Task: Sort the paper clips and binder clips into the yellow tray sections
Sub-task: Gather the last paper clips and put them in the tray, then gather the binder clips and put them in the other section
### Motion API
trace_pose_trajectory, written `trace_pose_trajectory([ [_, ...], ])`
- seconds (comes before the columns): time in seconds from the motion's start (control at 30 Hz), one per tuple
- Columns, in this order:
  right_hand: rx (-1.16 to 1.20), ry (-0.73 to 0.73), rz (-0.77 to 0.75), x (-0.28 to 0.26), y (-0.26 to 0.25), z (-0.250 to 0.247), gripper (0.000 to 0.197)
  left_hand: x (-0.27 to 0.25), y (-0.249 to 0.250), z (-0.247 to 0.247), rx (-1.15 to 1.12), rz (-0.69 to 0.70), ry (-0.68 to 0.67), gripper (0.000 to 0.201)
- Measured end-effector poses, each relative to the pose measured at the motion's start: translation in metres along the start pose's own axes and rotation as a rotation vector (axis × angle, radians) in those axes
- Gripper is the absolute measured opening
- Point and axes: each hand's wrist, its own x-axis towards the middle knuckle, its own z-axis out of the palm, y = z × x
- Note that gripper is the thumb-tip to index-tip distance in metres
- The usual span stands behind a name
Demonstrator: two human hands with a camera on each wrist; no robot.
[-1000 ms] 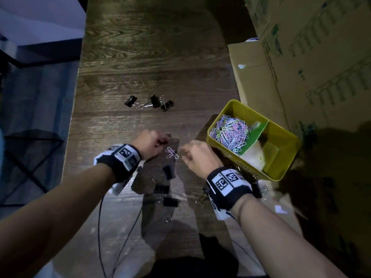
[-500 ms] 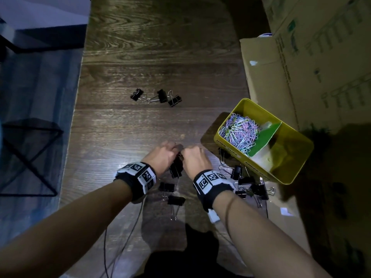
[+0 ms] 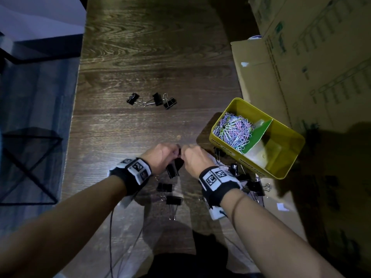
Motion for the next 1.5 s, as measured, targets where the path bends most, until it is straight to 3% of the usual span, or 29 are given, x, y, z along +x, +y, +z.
trace_pose_trajectory([
  [0.2,0.344,0.436,0.088,-0.031,0.026,-0.068,0.008,0.036,0.052,-0.055,-0.545,0.055,0.076,0.006],
  [0.37,0.361,0.678,0.137,-0.052,0.047,-0.118,0.009,0.076,0.1,-0.077,-0.608,0.135,0.141,0.004],
  [0.57,0.306,0.727,0.103,-0.071,0.073,-0.119,0.025,0.094,0.122,-0.066,-0.295,0.127,0.11,0.028],
  [0.67,0.499,0.695,0.001,-0.098,0.078,-0.096,0.018,0.075,0.111,-0.053,-0.424,0.146,0.226,0.021],
  [0.77,0.507,0.622,-0.084,-0.124,0.079,-0.052,0.019,0.045,0.079,-0.032,-0.623,0.052,0.394,0.015],
  [0.87,0.352,0.715,-0.094,-0.14,0.09,-0.007,0.025,0.014,0.043,-0.002,-0.409,-0.027,0.41,0.02],
  [0.97,0.206,0.705,0.091,-0.15,0.101,0.024,0.054,-0.018,0.014,0.033,-0.171,0.067,0.297,0.051],
  [1.07,0.178,0.518,0.305,-0.153,0.106,0.05,0.098,-0.044,-0.001,0.065,0.012,0.125,0.269,0.074],
  [1.17,0.091,0.45,0.36,-0.141,0.107,0.064,0.115,-0.063,0.003,0.091,0.194,0.093,0.173,0.095],
  [1.33,0.1,0.464,0.376,-0.106,0.089,0.07,0.106,-0.058,0.007,0.108,0.25,0.068,0.178,0.076],
  [1.5,0.128,0.435,0.244,-0.073,0.054,0.081,0.074,-0.029,0.004,0.089,0.207,0.053,0.157,0.065],
])
